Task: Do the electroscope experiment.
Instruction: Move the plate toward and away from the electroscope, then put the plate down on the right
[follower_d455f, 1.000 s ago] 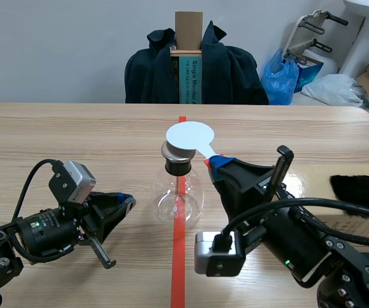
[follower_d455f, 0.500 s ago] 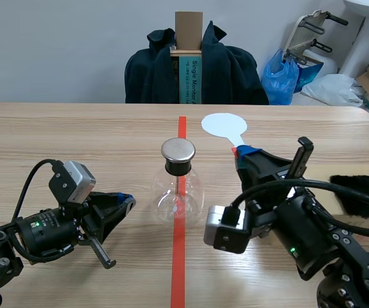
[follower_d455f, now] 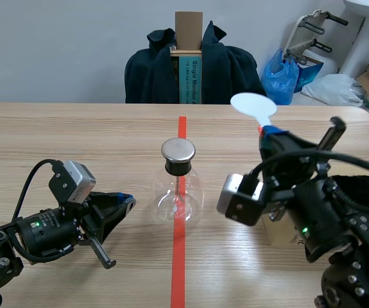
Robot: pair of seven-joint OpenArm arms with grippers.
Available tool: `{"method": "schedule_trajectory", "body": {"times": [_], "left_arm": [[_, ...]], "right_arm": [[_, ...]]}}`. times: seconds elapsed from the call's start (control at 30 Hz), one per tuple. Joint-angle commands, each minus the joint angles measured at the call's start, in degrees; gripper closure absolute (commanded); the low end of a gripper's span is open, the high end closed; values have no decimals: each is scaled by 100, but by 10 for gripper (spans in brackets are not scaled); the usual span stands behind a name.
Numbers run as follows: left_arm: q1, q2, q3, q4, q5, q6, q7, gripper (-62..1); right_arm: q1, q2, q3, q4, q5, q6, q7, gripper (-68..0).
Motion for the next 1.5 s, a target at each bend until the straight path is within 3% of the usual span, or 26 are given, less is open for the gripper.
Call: {"method": "schedule_trajectory", "body": {"times": [0.0, 0.6, 0.83, 1.0, 1.23, 1.47], "left_arm": [[-28, 11, -26, 98, -61, -7, -76, -32], [-28, 7, -26, 98, -66, -9, -76, -32], [68, -83, -42, 101, -129, -33, -210, -32], [236, -385, -44, 326, -557, -98, -380, -32], [715, -935, -387, 1156, -645, -116, -328, -31], [1611, -1272, -1093, 2424, -796, -111, 133, -31]], "right_arm": [[70, 66, 160, 365, 76, -90, -4, -7], [-13, 291, 1320, 2710, 706, -83, 42, -7], [-785, 461, 1604, 3152, 748, -68, 48, -7], [-1491, 463, 1775, 3171, 754, -94, 46, -7], [-2437, 461, 1912, 3139, 968, -365, 164, -7], [-2870, 459, 1895, 2470, 988, -1128, 476, -7]]}}
